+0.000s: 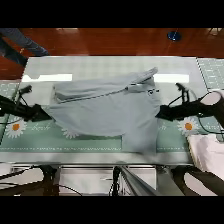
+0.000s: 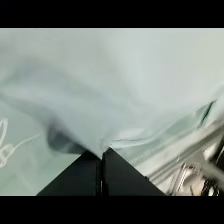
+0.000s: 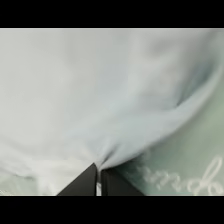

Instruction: Fold the shirts.

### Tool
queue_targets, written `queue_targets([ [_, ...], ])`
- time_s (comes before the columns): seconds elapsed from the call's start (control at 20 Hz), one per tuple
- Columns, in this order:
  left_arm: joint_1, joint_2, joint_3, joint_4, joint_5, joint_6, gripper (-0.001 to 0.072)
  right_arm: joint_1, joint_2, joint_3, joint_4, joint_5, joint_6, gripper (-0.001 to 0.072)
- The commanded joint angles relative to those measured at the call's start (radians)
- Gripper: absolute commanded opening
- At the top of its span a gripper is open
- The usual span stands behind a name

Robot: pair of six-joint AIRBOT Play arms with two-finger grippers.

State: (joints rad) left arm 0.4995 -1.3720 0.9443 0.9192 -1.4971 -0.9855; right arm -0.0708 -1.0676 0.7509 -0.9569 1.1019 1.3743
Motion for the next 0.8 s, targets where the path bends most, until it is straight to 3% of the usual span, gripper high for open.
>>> queue_targets([
  [0.0, 0.000, 0.177, 0.158, -0.285, 0.016, 0.005, 0.0021, 0.011, 0.209, 0.211, -0.010, -0.023, 0.017, 0.0023],
  [0.15, 0.001, 0.365, 0.329, -0.457, 0.098, -0.034, 0.0021, 0.011, 0.306, 0.479, -0.156, -0.042, 0.090, 0.0022],
  [0.25, -0.001, 0.497, 0.461, -0.455, 0.209, -0.106, 0.0021, 0.011, 0.326, 0.645, -0.238, -0.048, 0.111, 0.0022],
  [0.45, -0.001, 0.701, 0.717, -0.337, 0.373, -0.137, 0.0022, 0.011, 0.327, 0.941, -0.325, -0.078, 0.133, 0.0022],
  [0.6, -0.001, 0.769, 0.877, -0.159, 0.318, -0.257, 0.0022, 0.011, 0.327, 1.124, -0.385, -0.063, 0.183, 0.0022],
  [0.75, -0.001, 0.814, 0.967, -0.077, 0.176, -0.347, 0.0022, 0.011, 0.327, 1.272, -0.405, 0.098, 0.197, 0.0022],
])
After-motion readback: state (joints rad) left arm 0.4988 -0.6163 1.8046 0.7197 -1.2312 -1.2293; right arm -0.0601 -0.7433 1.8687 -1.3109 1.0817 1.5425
